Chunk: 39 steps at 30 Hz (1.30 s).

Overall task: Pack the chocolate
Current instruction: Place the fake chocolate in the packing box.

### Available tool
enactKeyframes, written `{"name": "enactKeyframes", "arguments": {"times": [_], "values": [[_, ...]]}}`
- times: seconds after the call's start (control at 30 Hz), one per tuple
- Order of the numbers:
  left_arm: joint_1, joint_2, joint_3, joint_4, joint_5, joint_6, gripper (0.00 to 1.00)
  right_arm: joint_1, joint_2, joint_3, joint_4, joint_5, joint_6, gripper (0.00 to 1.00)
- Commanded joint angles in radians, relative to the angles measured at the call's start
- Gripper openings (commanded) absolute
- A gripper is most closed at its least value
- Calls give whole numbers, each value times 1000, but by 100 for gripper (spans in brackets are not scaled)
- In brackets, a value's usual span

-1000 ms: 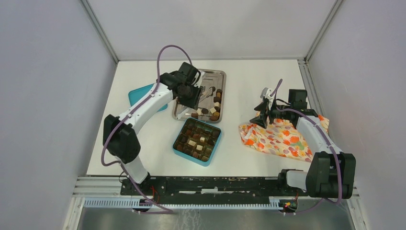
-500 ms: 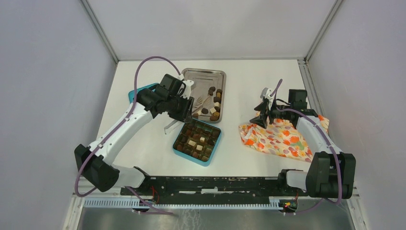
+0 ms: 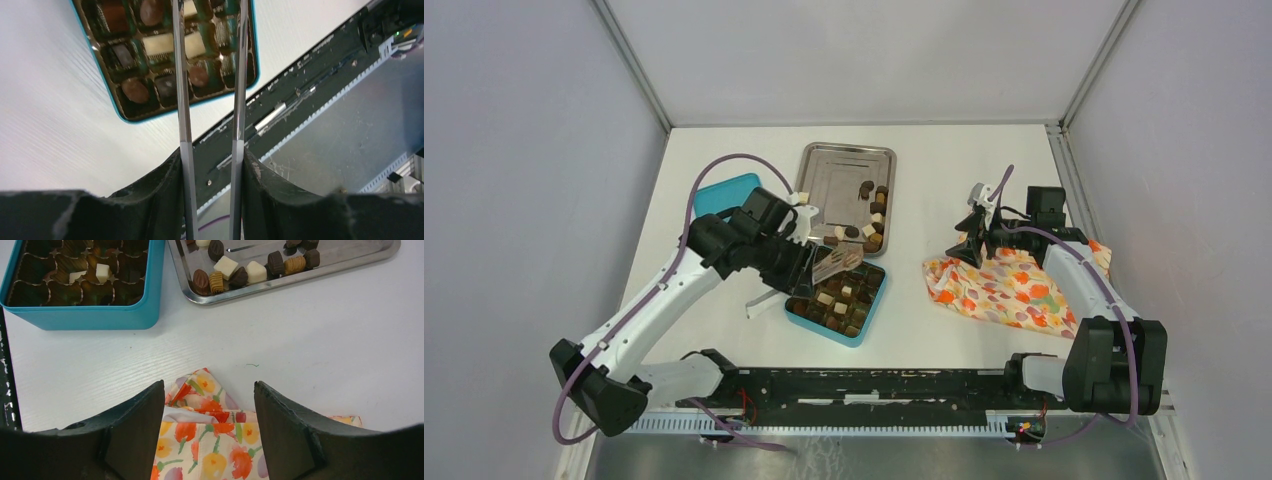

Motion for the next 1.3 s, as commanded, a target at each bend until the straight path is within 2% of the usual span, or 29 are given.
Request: {"name": "enactKeyframes", "arguments": {"times": [0.0,0.33,0.6,0.9,1.27], "values": [[-30,-64,-34,-43,79,-57,4,4,2,14,11,-5,-11,72],[-215,-99,-82,-47,16,-168,5,9,3,13,13,-6,-11,72],[-239,-77,-84,-59,-24,-186,8,11,2,14,11,-6,-11,72],[-257,-48,-103,-35,-40,-184,22,11,3,14,11,-5,-11,72],[-260,-26,-141,-2,-37,-173,33,13,3,14,11,-3,-11,72]]}}
